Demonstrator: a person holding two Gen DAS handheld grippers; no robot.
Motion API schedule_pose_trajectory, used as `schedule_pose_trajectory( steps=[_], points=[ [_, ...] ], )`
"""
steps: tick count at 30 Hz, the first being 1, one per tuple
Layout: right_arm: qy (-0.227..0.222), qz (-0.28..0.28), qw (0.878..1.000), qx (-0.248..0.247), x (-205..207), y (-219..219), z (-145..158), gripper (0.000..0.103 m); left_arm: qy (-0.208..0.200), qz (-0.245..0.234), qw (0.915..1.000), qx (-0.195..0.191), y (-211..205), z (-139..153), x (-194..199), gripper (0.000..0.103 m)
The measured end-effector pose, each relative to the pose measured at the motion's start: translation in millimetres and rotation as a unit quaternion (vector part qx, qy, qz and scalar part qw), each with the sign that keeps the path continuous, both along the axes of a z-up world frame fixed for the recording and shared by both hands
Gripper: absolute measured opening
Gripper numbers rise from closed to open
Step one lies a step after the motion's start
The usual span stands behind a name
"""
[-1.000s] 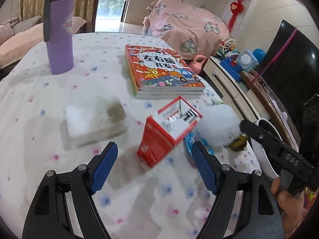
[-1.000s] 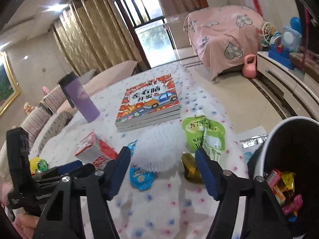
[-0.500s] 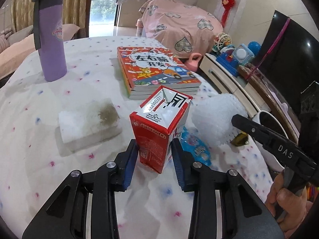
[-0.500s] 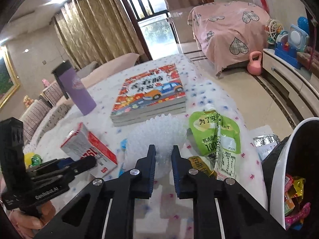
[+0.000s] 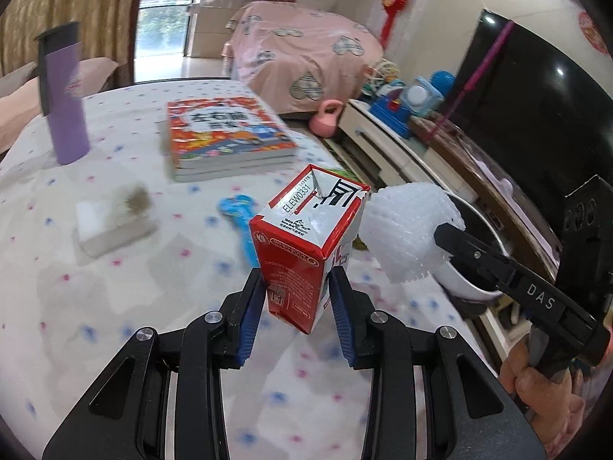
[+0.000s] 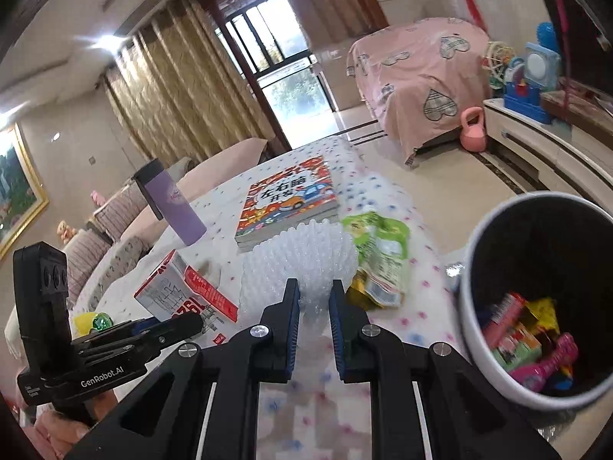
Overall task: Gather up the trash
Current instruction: 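Carry the carton and foam net over the trash bin and open both tools to drop them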
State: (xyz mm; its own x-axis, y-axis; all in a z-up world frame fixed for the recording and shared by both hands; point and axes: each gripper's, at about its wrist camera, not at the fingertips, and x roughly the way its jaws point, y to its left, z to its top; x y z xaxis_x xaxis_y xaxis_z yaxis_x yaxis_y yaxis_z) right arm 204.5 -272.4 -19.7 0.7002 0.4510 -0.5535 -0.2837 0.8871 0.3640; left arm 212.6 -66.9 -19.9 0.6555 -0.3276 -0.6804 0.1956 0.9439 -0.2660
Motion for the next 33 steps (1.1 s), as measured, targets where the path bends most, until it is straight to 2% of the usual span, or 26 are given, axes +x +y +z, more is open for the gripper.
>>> schedule_pose_trajectory(
  steps=[13,21,33],
  points=[
    [-0.013,-0.082,0.996,0.019,-46.8,-78.6,11.0,0.015,-0.008,-0.074,0.9972,0.005,-80.2,12.7,-16.5,0.033],
    [-0.016,-0.142,0.99,0.02,-61.8,-129.3,10.9,0.015,-0.011,-0.1,0.9947,0.019,-114.9,17.0,-15.6,0.033],
    [-0.017,-0.167,0.986,0.016,-60.6,-161.6,7.8,0.015,-0.011,-0.124,0.9918,0.031,-152.7,21.2,-2.4,0.033]
  ],
)
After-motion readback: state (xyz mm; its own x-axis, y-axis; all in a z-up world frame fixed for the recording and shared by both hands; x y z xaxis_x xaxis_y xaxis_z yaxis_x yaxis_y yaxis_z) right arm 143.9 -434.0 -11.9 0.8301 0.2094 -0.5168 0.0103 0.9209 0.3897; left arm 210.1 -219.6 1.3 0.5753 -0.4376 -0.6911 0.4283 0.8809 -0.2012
